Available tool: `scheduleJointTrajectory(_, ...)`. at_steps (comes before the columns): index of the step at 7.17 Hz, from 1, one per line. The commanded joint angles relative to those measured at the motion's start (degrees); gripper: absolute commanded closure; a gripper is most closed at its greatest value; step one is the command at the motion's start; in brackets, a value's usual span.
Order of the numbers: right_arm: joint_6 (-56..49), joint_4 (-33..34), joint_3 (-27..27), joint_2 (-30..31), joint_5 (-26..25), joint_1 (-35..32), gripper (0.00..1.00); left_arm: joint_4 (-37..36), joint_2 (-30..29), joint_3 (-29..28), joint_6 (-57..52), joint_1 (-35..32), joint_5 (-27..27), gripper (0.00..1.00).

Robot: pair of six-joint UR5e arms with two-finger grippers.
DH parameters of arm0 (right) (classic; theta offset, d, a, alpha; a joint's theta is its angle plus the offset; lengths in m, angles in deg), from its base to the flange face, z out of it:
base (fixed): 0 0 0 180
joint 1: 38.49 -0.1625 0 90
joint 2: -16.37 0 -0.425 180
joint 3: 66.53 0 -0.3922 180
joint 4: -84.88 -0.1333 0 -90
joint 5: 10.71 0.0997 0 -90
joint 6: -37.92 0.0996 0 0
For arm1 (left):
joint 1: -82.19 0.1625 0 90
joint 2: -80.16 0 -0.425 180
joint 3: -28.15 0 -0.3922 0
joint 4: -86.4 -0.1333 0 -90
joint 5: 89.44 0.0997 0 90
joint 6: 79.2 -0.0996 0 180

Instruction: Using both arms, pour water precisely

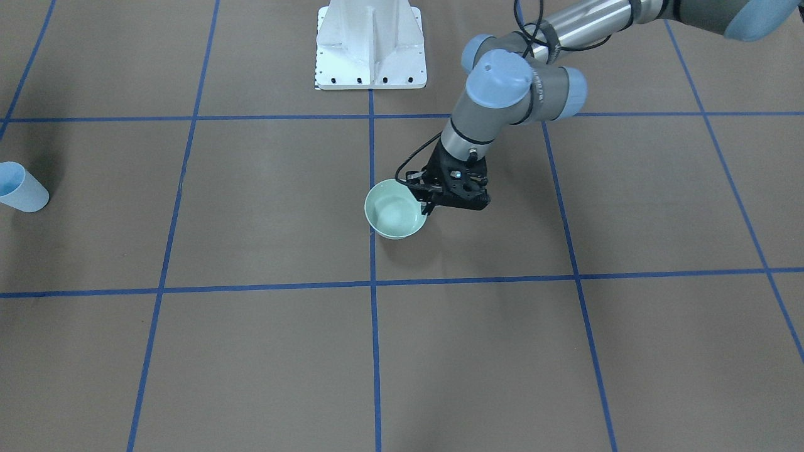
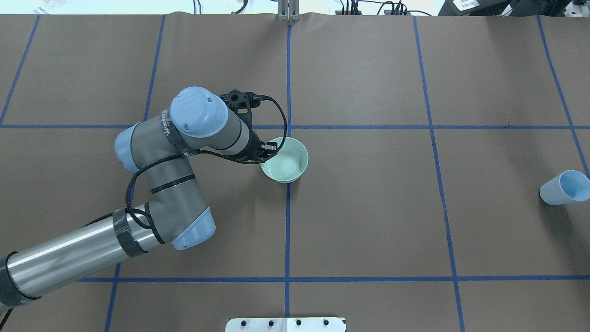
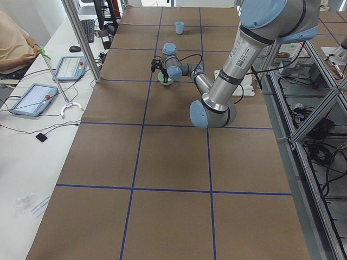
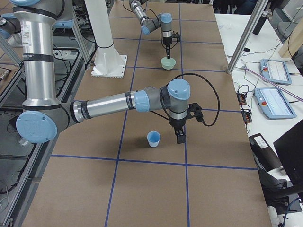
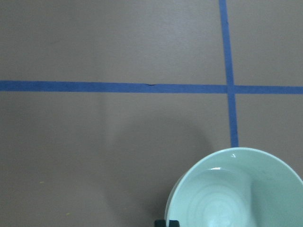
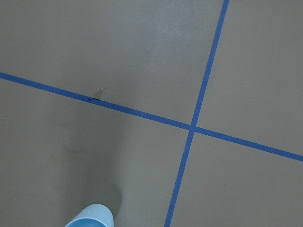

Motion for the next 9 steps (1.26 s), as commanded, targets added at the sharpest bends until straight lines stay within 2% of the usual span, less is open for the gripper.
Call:
scheduleJointTrajectory(1, 0.0, 0.1, -0.2, -0.2, 0.0, 0.0, 0.00, -0.1, -1.2, -1.6, -0.2, 0.4, 0.7, 0.57)
scheduleJointTrajectory(2, 0.0, 0.1, -0.1, -0.3, 0.0, 0.0, 0.00, -0.1, -1.1, -1.6, -0.3, 0.2, 0.8, 0.02)
scheduleJointTrajectory(4, 0.1, 0.0, 0.4, -0.4, 0.0, 0.0, 0.00, -3.0, -1.2, 1.5, -1.0, -2.3, 0.3, 0.00)
scheduleJointTrajectory(5, 3.8, 0.0, 1.0, -0.4, 0.2, 0.0, 0.00, -9.8, -0.9, 6.1, -6.6, -5.3, -2.9, 0.00)
scheduleJointTrajectory(6, 9.6, -0.2, 2.9, -0.5, 0.9, 1.0, 0.00, -15.7, 3.4, 12.6, -14.7, -7.6, -3.4, 0.00)
scheduleJointTrajectory(7, 15.5, -0.1, 5.6, -0.5, 0.9, 3.4, 0.00, -18.4, 9.0, 17.9, -22.8, -11.6, -5.2, 0.00)
scheduleJointTrajectory(9, 35.8, -2.1, 13.8, 0.1, -0.9, 11.1, 0.00, -18.9, 19.4, 20.8, -41.5, -24.0, -13.8, 0.00)
